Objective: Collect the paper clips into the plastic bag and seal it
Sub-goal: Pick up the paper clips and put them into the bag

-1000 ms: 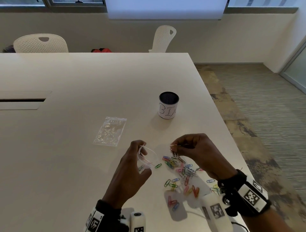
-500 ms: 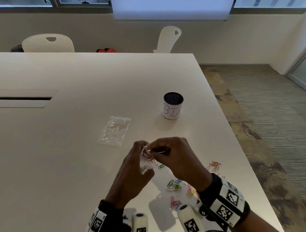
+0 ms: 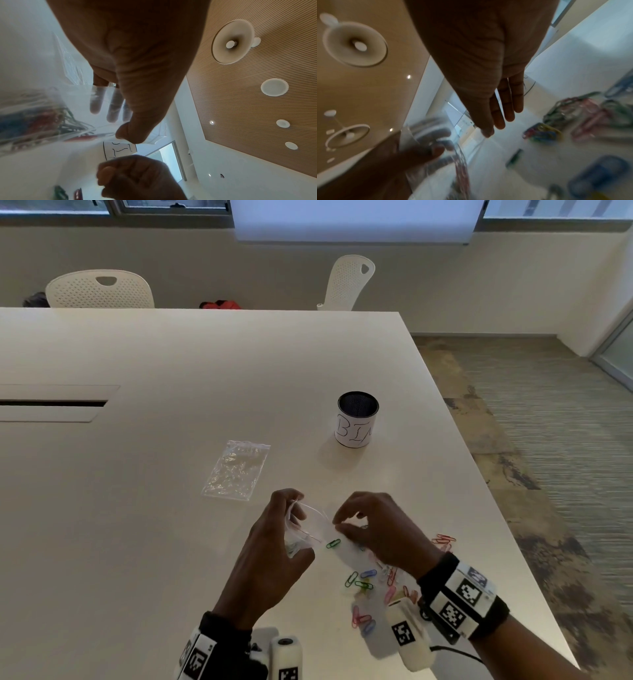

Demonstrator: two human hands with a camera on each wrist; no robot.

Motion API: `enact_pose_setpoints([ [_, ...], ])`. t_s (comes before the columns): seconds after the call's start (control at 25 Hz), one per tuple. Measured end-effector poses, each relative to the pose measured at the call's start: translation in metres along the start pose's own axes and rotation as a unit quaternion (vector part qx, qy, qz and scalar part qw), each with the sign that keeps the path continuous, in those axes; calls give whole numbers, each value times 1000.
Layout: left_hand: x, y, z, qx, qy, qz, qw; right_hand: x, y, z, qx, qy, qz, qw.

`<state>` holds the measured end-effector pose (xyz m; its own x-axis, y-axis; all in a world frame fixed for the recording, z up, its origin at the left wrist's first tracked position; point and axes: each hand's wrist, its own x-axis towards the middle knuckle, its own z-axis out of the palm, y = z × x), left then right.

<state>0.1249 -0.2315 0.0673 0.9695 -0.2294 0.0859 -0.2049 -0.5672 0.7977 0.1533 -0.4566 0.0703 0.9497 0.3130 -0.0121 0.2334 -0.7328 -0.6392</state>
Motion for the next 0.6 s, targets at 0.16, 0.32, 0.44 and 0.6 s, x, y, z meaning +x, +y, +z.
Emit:
enact_pose_setpoints([
  [0.16, 0, 1, 0, 3, -2, -5, 1000, -1, 4, 24, -91, -64, -52, 992],
  [0.32, -1, 1, -1, 1, -3, -8, 1000, -2, 16, 12, -131, -65, -43, 988],
  [0.44, -1, 1, -1, -4, -5, -9, 1000, -5, 26, -5, -131, -56, -4, 990],
  [0.6, 1, 1, 1, -4, -12, -7, 1000, -8, 33, -14, -120, -89, 2, 989],
])
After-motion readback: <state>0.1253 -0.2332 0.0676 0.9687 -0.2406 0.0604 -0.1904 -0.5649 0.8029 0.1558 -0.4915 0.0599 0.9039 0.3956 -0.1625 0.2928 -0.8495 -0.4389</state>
